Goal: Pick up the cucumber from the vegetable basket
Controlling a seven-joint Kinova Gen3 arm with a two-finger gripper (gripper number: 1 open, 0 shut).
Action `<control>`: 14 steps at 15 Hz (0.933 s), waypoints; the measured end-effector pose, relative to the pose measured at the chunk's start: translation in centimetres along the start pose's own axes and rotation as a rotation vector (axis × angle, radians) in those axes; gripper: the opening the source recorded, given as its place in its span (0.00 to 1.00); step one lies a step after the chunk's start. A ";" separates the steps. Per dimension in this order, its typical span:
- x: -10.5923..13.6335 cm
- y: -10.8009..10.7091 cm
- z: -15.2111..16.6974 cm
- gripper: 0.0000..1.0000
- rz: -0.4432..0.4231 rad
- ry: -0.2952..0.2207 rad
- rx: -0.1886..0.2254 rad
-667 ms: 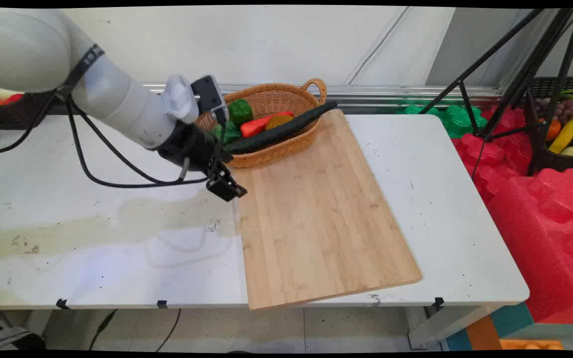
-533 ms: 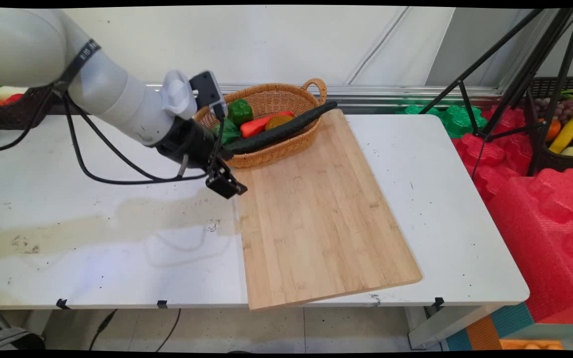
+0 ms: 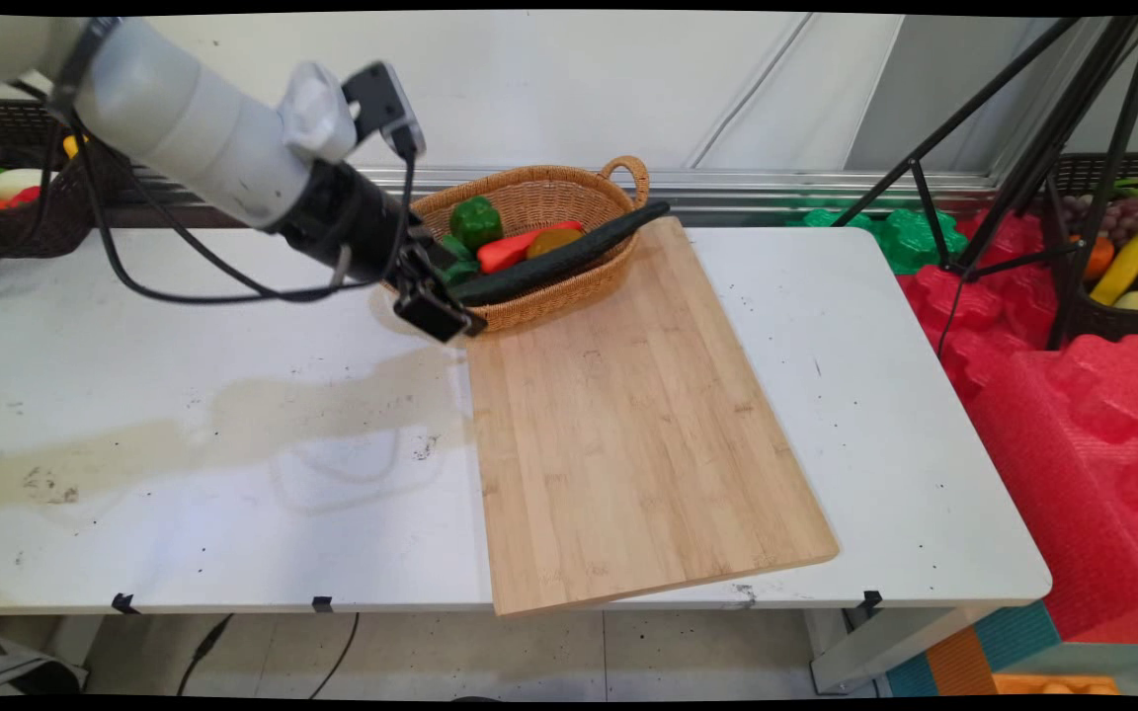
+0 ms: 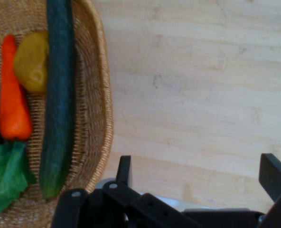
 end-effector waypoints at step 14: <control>1.7 -9.3 -3.6 1.00 -0.136 0.047 0.177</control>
